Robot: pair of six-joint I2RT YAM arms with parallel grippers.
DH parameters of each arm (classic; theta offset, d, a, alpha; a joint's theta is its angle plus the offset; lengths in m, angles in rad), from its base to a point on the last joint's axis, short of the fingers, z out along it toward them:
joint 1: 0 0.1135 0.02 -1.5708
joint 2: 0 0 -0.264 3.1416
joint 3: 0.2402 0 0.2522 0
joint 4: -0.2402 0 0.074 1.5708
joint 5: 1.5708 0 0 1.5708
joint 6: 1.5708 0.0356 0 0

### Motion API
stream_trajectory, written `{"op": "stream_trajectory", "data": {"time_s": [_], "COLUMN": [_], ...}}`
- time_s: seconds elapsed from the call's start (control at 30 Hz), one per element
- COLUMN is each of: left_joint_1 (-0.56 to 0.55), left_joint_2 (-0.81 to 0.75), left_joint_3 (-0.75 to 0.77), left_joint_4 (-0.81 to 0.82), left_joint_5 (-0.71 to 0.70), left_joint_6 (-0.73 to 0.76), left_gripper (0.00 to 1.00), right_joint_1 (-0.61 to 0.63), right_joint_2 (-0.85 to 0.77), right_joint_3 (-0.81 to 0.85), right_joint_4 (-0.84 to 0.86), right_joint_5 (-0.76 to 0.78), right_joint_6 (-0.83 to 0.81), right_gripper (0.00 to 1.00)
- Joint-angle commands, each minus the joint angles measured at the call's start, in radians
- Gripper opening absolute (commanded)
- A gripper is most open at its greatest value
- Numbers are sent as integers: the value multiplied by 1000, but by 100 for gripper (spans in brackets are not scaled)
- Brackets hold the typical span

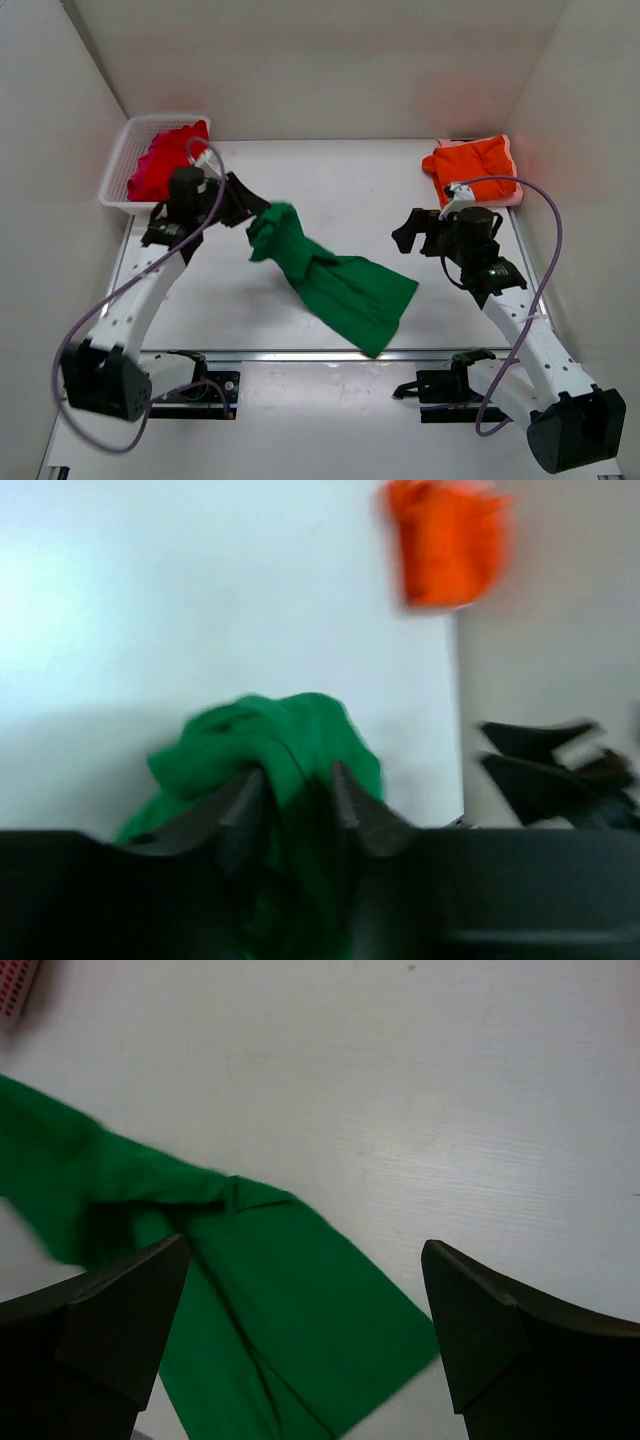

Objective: Fold and stack the t-shirts
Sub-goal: Move the tshirt to the center of the board, then flatten out the tshirt

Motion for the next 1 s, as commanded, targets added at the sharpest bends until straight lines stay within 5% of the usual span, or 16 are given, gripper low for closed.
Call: {"op": "stream_trajectory", "data": {"time_s": [0.0,0.13,0.3,0.6,0.97], "left_joint_1": [63,142,19,-68,-78], "left_joint_2": [126,163,100,-112,97], "left_joint_3": [-136,-179,-166,-588,-604], "left_joint_4": [90,122,-69,12,71], "left_joint_5": [45,48,-106,-119,-295], "left_joint_6": [13,41,159,53,131], "left_gripper": [46,60,64,60,63], "right_joint_1": [67,163,102,9,16], "right_joint_2": [44,96,122,158,173], "right_joint_3": [-9,-28,-82,-94,-96], "right_joint_4": [32,12,-22,-43,-17], "right_joint_5": [-4,55,48,86,63], "right_joint_6": [25,20,46,86,94], "right_gripper": [99,99,99,99,99]}}
